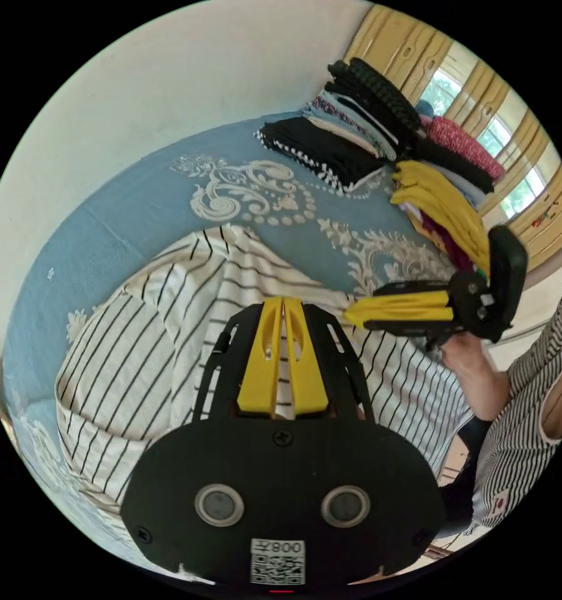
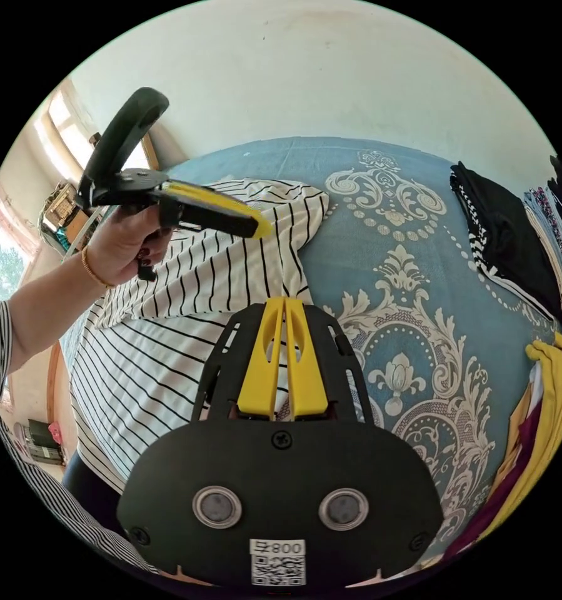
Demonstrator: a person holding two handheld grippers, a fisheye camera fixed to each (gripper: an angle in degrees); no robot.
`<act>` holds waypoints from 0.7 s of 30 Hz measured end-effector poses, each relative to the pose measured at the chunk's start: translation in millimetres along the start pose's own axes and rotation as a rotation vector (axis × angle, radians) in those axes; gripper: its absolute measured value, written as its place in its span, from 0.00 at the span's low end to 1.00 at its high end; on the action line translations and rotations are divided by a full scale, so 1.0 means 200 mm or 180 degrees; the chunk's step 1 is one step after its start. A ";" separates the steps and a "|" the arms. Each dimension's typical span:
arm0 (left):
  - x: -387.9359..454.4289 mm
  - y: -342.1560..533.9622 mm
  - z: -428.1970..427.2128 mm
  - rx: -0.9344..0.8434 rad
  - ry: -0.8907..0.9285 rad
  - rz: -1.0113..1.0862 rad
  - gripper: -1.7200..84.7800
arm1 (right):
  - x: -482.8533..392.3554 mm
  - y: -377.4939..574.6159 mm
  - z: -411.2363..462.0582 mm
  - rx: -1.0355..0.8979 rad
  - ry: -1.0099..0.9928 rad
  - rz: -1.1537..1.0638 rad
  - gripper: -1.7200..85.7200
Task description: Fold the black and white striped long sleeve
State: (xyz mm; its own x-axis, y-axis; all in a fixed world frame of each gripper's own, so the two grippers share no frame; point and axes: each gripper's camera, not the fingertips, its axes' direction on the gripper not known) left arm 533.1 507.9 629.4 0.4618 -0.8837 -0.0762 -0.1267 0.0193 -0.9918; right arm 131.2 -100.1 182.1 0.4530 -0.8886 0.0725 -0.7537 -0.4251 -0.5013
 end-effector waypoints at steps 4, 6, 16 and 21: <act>0.09 0.16 0.10 0.0008 -0.0211 -0.0073 0.02 | -0.06 -0.04 -0.01 -0.0006 0.0201 -0.0076 0.02; 0.10 0.19 0.11 -0.0016 -0.0147 -0.0177 0.02 | -0.06 -0.06 -0.02 -0.0002 0.0186 -0.0069 0.02; 0.35 0.58 0.26 0.0139 -0.0792 -0.0315 0.02 | -0.21 -0.17 -0.06 0.0010 0.0734 -0.0313 0.02; 0.29 0.72 0.30 0.0177 -0.0444 -0.0507 0.02 | -0.13 -0.23 -0.13 0.0037 0.0376 -0.0174 0.02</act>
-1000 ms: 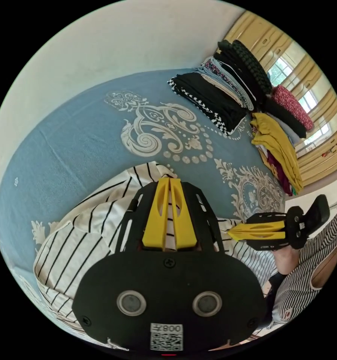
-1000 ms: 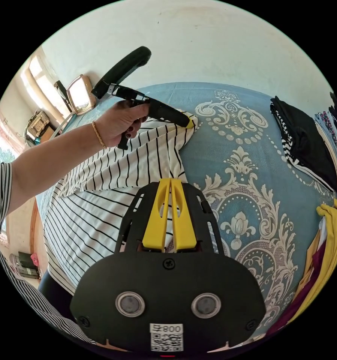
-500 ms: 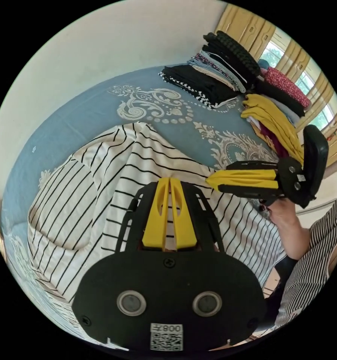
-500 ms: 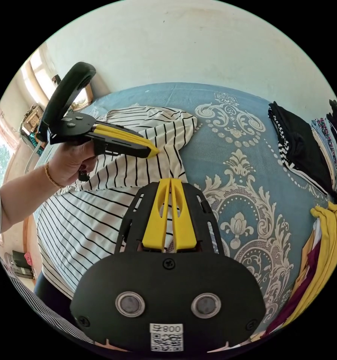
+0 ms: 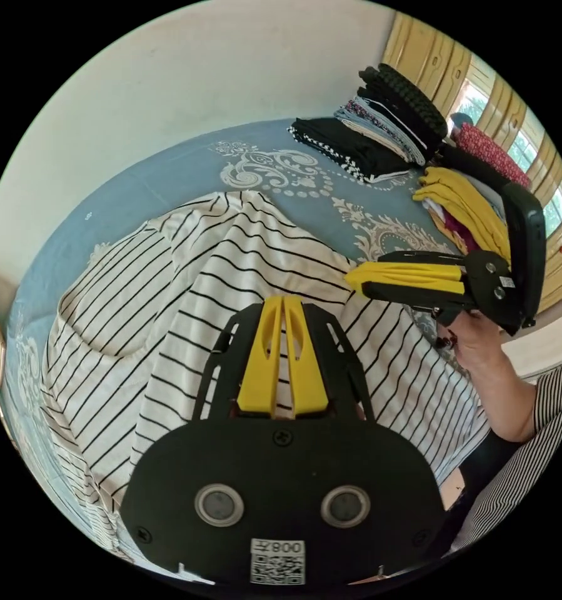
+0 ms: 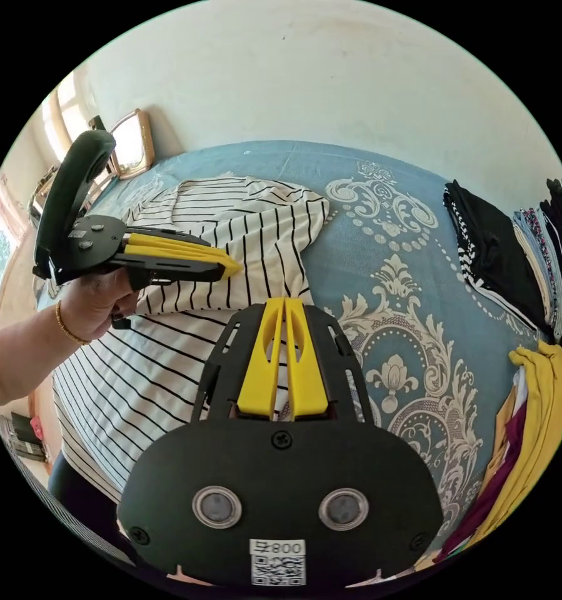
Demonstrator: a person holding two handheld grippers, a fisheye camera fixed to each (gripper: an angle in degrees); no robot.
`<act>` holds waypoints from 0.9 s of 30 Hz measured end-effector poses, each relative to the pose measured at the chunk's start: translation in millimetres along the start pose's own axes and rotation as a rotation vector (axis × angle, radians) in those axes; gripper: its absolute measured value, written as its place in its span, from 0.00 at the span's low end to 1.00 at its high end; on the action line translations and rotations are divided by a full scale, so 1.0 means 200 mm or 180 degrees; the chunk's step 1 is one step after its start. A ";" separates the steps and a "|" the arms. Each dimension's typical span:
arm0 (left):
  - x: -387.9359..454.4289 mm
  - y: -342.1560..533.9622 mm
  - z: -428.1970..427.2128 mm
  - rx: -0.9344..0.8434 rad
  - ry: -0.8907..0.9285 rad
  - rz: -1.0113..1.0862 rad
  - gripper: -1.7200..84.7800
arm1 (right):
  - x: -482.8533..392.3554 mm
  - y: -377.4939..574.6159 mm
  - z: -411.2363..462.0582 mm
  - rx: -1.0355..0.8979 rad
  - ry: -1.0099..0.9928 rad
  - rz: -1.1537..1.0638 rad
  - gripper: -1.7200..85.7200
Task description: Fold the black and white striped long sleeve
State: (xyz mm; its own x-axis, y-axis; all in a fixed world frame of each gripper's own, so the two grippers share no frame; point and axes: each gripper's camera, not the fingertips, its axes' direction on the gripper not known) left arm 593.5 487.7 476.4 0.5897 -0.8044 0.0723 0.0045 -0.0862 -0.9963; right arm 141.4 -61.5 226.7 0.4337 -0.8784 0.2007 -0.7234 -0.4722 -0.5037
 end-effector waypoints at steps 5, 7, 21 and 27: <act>-0.19 0.30 -0.20 0.0615 -0.0183 -0.0447 0.02 | 0.09 -0.10 -0.27 0.0447 -0.0228 0.0133 0.02; -0.36 0.44 -0.22 0.0519 -0.0502 -0.0682 0.02 | 0.08 -0.30 -0.34 0.0633 -0.0417 -0.0143 0.02; -0.98 0.90 0.21 -0.0096 -0.0986 -0.1127 0.02 | -0.05 -1.36 0.24 -0.0475 -0.0328 -0.0653 0.02; -1.01 1.10 0.36 -0.0044 -0.0996 -0.1070 0.02 | -0.06 -1.52 0.17 -0.0545 -0.0411 -0.0611 0.02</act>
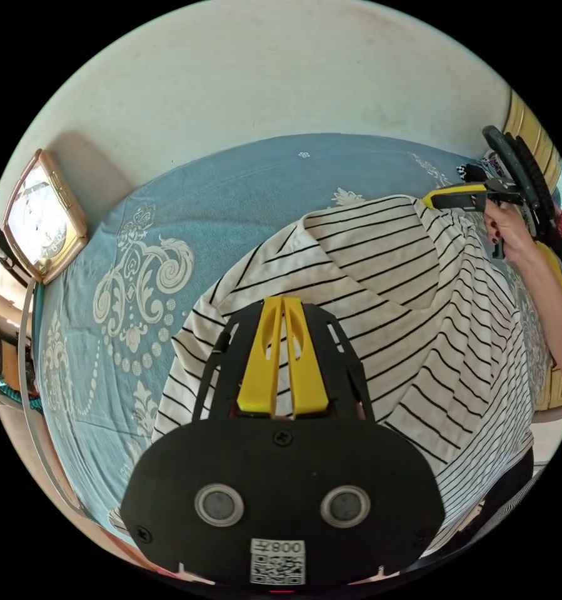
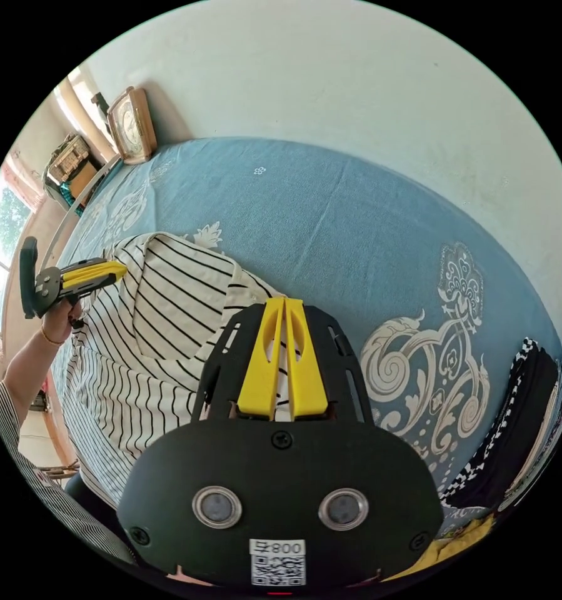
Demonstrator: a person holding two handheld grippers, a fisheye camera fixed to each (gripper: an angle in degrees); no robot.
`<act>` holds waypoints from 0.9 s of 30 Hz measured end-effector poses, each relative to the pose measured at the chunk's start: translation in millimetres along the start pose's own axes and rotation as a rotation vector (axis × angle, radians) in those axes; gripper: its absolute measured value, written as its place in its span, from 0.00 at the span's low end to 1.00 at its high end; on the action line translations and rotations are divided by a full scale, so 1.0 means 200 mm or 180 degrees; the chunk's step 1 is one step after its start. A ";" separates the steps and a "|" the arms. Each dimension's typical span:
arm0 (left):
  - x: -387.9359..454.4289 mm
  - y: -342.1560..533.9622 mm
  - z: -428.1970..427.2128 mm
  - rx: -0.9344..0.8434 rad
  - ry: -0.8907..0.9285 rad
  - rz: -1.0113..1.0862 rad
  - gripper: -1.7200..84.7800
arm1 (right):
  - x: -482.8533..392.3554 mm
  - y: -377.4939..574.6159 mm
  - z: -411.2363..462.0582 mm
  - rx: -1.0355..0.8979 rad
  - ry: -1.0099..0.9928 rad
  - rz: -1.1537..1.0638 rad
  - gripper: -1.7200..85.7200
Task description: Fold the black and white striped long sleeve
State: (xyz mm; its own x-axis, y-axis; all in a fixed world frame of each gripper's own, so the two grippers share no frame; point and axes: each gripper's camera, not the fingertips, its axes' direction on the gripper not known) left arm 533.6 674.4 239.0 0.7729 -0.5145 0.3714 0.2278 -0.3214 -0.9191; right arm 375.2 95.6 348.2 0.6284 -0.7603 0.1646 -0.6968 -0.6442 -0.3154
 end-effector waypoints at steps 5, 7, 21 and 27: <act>-0.04 0.16 0.09 0.0161 -0.0134 -0.0013 0.02 | -0.09 0.10 -0.25 0.0359 0.0211 -0.0059 0.02; -0.08 0.21 0.24 -0.0065 -0.0164 0.0008 0.02 | -0.11 0.15 -0.32 0.0380 0.0290 -0.0028 0.02; -0.20 0.88 0.58 0.0105 0.0476 -0.0232 0.02 | -0.19 0.28 -0.51 -0.0077 -0.0052 0.0356 0.02; -0.48 1.66 0.49 0.0696 0.0664 -0.1220 0.03 | -0.37 0.24 -0.79 0.0075 -0.0006 0.0182 0.02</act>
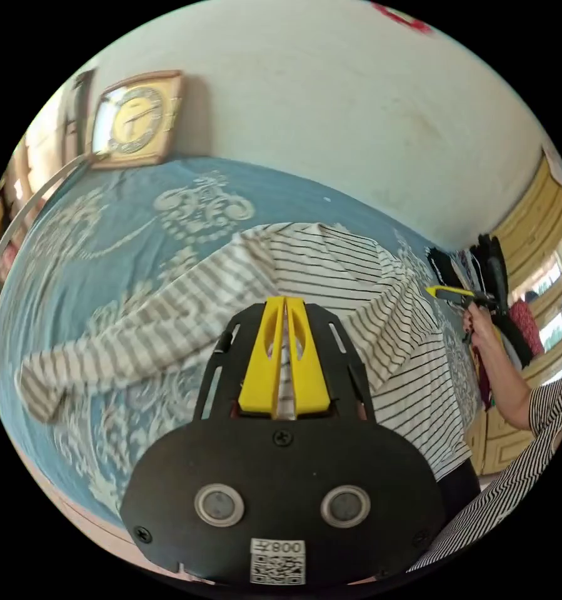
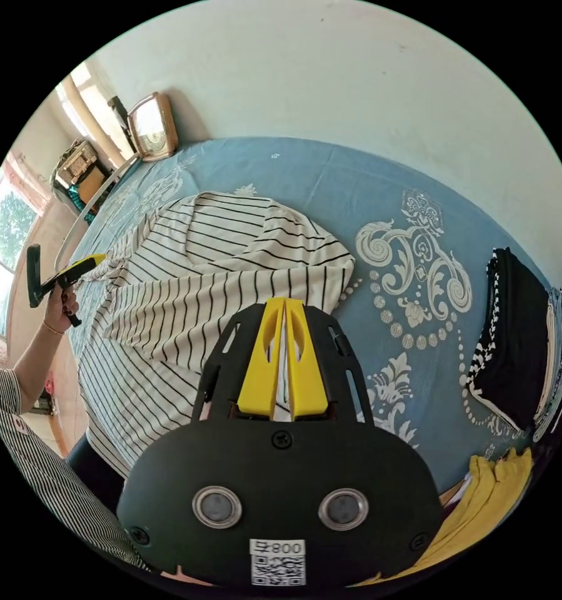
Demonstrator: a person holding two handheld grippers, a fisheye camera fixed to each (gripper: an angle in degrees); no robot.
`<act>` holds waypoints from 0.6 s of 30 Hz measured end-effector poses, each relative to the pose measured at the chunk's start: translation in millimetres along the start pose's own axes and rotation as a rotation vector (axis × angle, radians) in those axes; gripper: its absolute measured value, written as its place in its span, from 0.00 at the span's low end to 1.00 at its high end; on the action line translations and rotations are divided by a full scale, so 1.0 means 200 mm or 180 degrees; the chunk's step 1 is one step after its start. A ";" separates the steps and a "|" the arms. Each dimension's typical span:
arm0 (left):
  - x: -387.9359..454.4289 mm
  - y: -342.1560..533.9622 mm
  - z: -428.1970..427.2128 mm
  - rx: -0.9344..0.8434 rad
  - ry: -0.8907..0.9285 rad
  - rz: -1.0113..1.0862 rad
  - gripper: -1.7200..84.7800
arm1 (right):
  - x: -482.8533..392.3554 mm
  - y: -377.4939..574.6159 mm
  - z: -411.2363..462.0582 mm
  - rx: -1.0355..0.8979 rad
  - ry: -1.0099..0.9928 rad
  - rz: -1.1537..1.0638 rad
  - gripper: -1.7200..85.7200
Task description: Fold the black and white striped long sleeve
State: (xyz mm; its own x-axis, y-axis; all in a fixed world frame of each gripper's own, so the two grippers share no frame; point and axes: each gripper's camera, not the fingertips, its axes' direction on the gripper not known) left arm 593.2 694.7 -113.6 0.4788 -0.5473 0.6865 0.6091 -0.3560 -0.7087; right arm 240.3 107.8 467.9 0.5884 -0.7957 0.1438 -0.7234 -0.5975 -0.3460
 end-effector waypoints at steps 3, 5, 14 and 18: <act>-0.40 0.38 -0.16 0.0091 -0.0229 -0.0781 0.05 | -0.22 0.05 -0.08 -0.0058 -0.0245 -0.0270 0.02; -0.64 0.59 -0.27 0.0179 -0.0300 -0.1259 0.06 | -0.39 0.06 -0.08 -0.0219 -0.0385 -0.0518 0.02; -1.49 1.01 -0.42 0.0530 -0.0517 -0.2438 0.11 | -0.99 -0.12 -0.10 -0.0435 -0.1024 -0.0868 0.02; -1.69 1.08 -0.24 0.0236 -0.0115 -0.2553 0.07 | -1.16 -0.24 -0.14 -0.0507 -0.1071 -0.0942 0.02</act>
State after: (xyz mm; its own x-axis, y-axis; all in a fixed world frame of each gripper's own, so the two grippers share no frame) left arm 533.1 766.1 -506.8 -0.1029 -0.1210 0.9873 0.8157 -0.5783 0.0141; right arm 128.0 317.5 477.1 0.8429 -0.5282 -0.1027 -0.5379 -0.8224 -0.1853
